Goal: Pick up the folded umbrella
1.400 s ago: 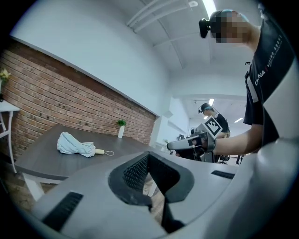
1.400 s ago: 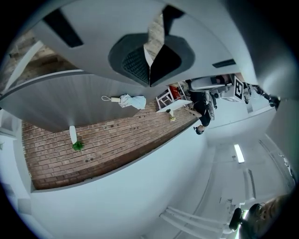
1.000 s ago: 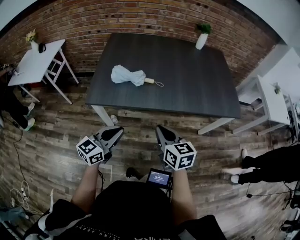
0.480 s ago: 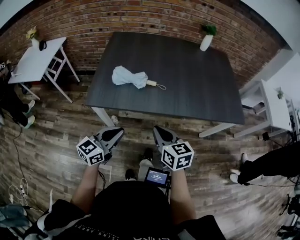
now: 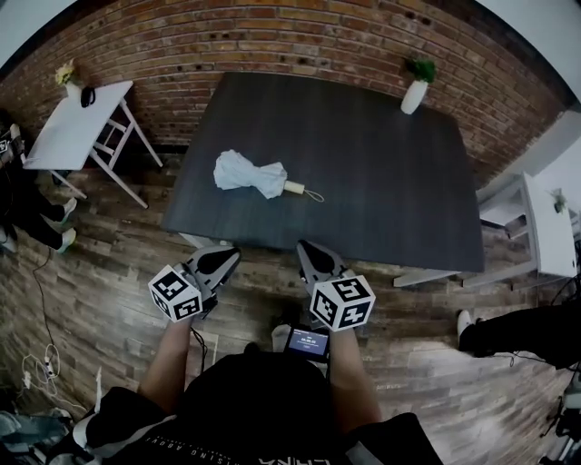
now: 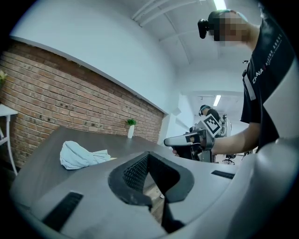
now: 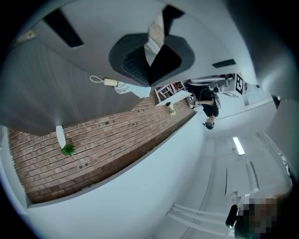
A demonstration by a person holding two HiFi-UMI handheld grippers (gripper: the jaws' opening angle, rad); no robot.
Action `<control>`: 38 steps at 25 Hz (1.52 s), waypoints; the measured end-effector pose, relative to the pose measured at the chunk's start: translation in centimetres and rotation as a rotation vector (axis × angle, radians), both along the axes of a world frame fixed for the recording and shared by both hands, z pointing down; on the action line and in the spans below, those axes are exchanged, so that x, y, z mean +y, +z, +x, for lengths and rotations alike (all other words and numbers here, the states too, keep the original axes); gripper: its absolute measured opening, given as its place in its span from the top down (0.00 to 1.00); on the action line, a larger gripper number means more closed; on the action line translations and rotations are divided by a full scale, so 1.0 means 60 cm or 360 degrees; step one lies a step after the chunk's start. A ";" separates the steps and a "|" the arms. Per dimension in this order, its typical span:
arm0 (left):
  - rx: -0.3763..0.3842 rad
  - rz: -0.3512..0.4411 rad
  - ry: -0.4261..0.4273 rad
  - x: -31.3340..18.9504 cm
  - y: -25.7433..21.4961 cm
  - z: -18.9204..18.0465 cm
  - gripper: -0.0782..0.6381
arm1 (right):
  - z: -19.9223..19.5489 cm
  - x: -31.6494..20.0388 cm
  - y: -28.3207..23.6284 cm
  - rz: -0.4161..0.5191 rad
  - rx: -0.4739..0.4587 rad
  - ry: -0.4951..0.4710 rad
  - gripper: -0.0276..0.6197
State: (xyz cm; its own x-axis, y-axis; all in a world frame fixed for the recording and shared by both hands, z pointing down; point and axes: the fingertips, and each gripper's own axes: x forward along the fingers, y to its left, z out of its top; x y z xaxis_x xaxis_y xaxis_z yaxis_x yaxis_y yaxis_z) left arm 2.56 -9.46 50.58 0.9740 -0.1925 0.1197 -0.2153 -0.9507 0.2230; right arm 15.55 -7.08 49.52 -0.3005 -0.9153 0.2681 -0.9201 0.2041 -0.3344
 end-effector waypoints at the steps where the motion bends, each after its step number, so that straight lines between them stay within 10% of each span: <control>1: -0.0005 0.0004 -0.0008 -0.012 -0.001 0.011 0.89 | 0.008 -0.014 0.000 0.0000 0.0003 -0.0018 0.94; 21: -0.0062 -0.0058 -0.0230 -0.131 0.022 0.065 0.89 | 0.042 -0.166 0.025 -0.0073 0.0001 -0.0337 0.94; 38: -0.0053 -0.0059 -0.0017 -0.314 0.035 0.068 0.89 | 0.019 -0.342 0.027 -0.0109 0.0050 -0.0219 0.94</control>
State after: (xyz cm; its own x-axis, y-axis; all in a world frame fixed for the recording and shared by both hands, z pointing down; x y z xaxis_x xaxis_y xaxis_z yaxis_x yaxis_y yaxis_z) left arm 6.65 -28.29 52.68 0.9672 -0.1980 0.1592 -0.2335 -0.9396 0.2504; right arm 16.68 -27.58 51.13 -0.4124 -0.8454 0.3395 -0.8951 0.3068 -0.3234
